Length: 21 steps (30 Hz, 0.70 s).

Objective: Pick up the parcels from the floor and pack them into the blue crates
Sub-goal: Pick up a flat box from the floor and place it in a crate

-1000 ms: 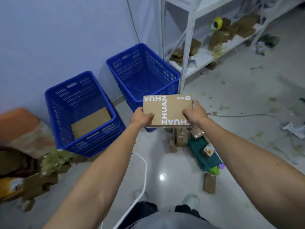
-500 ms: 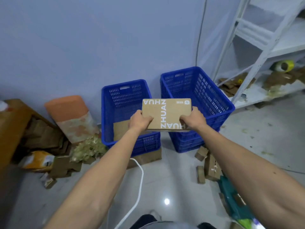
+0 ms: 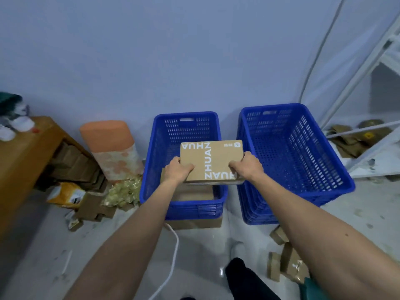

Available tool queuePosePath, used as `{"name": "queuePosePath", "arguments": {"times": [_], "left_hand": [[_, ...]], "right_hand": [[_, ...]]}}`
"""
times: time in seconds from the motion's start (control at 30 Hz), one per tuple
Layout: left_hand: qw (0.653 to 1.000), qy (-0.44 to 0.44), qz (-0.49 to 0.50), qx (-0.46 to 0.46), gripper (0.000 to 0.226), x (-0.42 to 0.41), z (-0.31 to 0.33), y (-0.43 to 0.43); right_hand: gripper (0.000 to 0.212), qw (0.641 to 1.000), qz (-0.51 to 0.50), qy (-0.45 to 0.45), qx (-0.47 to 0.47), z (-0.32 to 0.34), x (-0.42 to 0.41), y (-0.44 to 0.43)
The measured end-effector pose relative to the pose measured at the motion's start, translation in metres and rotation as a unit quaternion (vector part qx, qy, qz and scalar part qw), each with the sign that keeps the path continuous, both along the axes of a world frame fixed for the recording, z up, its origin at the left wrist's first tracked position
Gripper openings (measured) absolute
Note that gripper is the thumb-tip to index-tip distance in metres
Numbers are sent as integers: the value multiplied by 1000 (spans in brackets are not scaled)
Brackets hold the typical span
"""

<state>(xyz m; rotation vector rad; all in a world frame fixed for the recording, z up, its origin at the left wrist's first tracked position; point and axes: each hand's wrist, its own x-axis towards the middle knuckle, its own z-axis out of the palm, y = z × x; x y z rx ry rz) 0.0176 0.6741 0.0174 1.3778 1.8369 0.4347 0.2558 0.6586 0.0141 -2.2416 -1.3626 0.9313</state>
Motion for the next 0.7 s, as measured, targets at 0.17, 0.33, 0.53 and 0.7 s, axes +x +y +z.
{"name": "queuePosePath", "arguments": {"times": [0.17, 0.33, 0.53, 0.7], "left_hand": [[999, 16, 45, -5, 48, 2, -10, 44], [994, 8, 103, -22, 68, -5, -20, 73], [991, 24, 125, -30, 67, -30, -30, 117], [993, 24, 98, -54, 75, -56, -53, 165]], "right_hand": [[33, 997, 74, 16, -14, -9, 9, 72], [30, 989, 138, 39, -29, -21, 1, 129], [49, 988, 144, 40, -49, -45, -27, 180], [52, 990, 118, 27, -68, -64, -48, 215]]}}
